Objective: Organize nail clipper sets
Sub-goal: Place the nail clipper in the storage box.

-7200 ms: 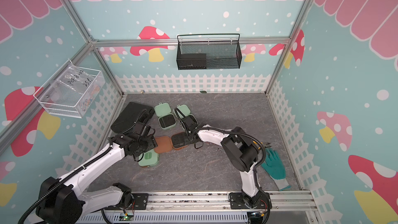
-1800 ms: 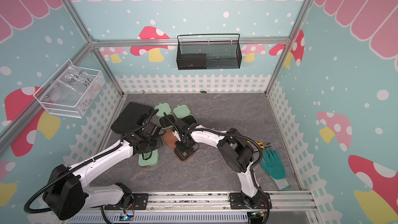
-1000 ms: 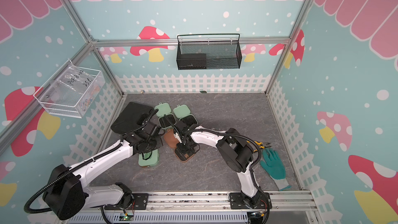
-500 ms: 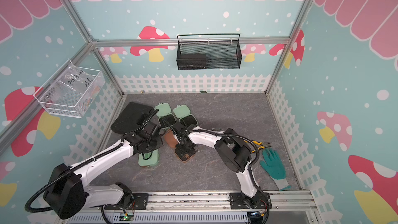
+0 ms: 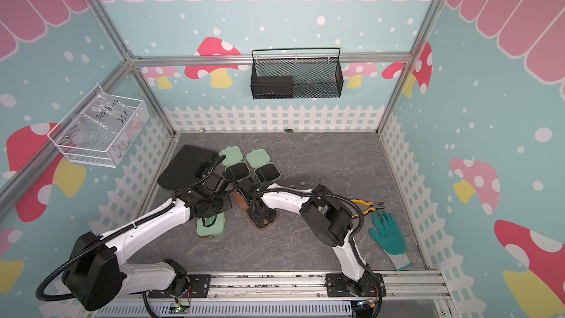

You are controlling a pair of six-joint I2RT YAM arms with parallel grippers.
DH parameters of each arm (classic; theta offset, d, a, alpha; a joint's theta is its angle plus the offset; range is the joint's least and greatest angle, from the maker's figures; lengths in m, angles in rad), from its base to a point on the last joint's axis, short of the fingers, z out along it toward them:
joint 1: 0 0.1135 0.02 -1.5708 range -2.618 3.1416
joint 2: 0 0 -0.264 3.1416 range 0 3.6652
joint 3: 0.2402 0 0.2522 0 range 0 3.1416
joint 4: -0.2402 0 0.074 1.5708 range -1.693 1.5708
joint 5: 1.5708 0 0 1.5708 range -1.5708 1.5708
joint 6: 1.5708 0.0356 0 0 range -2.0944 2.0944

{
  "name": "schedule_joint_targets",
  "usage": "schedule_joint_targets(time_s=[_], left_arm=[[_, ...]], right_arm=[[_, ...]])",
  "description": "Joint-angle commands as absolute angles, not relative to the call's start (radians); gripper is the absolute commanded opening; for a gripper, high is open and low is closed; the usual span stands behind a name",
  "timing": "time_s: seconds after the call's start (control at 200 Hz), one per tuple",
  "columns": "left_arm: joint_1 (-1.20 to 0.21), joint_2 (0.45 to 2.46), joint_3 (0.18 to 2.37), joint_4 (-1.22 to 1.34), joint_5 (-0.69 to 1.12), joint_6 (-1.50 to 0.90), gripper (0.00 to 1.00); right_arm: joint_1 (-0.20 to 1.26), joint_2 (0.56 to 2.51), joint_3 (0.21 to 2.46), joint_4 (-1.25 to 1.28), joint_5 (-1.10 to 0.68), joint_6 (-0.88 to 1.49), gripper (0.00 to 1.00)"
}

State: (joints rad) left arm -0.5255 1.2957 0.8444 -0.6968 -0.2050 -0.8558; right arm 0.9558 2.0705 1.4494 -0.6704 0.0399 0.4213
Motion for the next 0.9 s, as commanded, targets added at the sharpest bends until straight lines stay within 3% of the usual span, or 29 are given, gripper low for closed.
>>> schedule_joint_targets(time_s=[0.0, 0.14, 0.315, 0.896], left_arm=[[-0.519, 1.307, 0.838, -0.683, -0.200, -0.855, 0.13], [-0.520, 1.307, 0.841, -0.683, -0.195, -0.855, 0.13], [-0.520, 1.303, 0.841, -0.683, -0.194, -0.855, 0.13], [-0.535, 1.333, 0.868, -0.676, -0.155, -0.825, 0.10]], right_arm=[[0.943, 2.298, 1.339, -0.709, 0.125, 0.449, 0.04], [0.945, 2.233, 1.378, -0.728, 0.106, 0.434, 0.20], [0.945, 2.158, 1.434, -0.756, 0.078, 0.409, 0.33], [0.948, 1.972, 1.497, -0.778, 0.023, 0.391, 0.35]])
